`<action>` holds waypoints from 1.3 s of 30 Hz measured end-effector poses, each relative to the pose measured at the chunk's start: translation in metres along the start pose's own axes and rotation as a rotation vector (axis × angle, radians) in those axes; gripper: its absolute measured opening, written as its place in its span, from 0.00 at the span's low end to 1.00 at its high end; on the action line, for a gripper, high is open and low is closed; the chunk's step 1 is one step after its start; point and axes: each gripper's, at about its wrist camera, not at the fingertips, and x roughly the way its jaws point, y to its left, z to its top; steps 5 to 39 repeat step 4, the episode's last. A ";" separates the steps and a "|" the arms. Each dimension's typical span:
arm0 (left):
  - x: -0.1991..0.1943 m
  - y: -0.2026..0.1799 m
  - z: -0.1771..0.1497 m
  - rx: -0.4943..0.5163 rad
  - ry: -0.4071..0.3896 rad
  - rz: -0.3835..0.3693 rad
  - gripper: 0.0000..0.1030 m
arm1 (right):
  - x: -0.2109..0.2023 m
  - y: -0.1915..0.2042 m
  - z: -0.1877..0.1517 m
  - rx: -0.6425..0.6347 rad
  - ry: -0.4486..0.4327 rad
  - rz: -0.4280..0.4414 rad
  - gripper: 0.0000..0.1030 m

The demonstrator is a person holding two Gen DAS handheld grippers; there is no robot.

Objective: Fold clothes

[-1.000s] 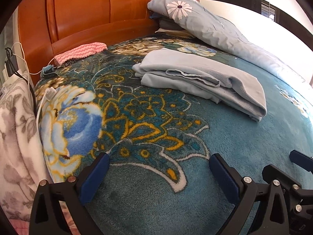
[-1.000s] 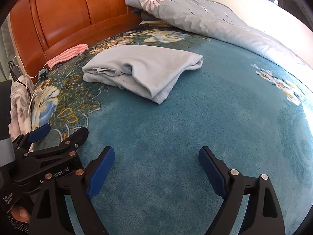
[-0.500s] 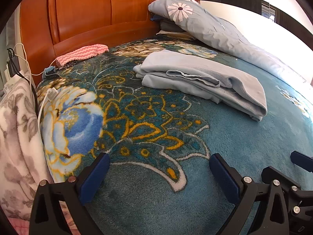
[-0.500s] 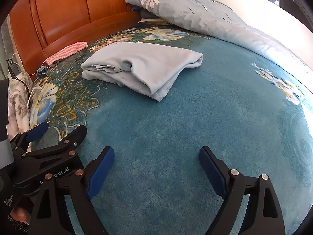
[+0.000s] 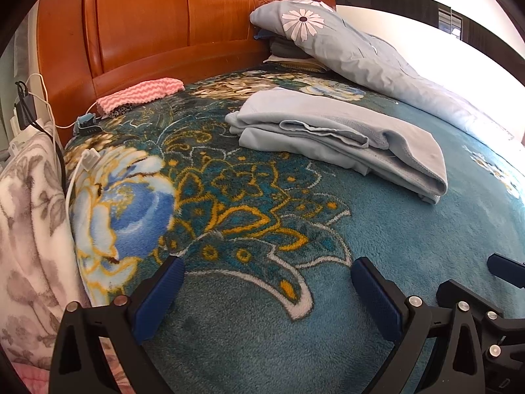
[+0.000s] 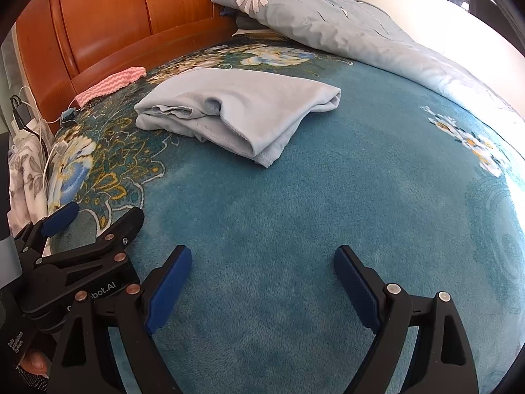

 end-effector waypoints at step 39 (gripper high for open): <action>-0.001 -0.001 -0.001 0.001 -0.008 0.004 1.00 | 0.000 -0.001 0.000 0.001 0.001 0.002 0.87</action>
